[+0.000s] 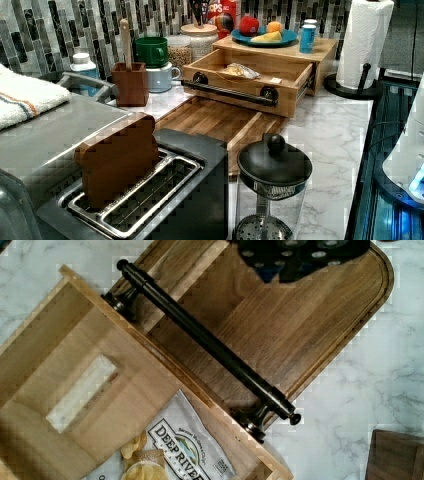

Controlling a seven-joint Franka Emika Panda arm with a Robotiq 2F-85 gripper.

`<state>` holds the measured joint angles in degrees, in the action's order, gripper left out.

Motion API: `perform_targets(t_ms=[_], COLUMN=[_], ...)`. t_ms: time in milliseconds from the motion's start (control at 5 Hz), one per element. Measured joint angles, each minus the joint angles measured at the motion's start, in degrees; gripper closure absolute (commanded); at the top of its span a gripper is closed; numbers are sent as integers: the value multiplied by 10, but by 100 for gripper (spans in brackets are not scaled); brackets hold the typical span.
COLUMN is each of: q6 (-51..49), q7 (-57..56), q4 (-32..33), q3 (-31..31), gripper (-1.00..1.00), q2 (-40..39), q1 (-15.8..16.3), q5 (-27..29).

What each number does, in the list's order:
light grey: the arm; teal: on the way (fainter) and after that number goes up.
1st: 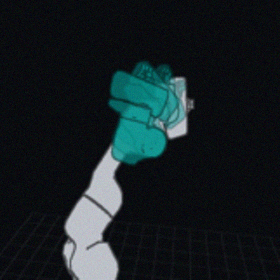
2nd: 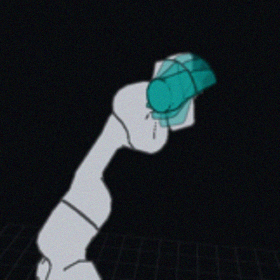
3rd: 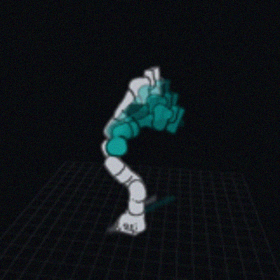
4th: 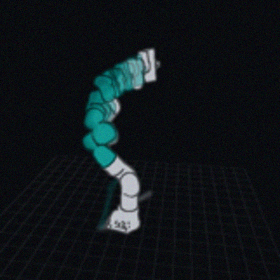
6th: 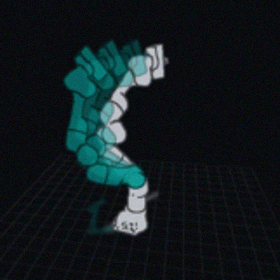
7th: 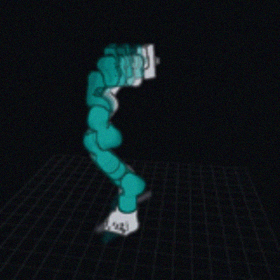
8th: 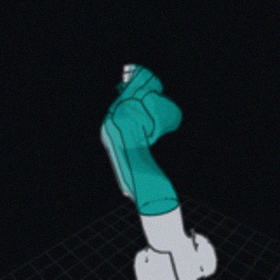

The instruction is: Pick up the butter.

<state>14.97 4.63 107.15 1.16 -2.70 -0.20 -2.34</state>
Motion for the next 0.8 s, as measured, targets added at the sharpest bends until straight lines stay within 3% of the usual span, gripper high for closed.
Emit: perform_targets(t_ms=[800], q6=[48], q7=[1], q4=[48], q3=[-7], gripper=[100], q2=[4], q1=[-1], q5=[-3])
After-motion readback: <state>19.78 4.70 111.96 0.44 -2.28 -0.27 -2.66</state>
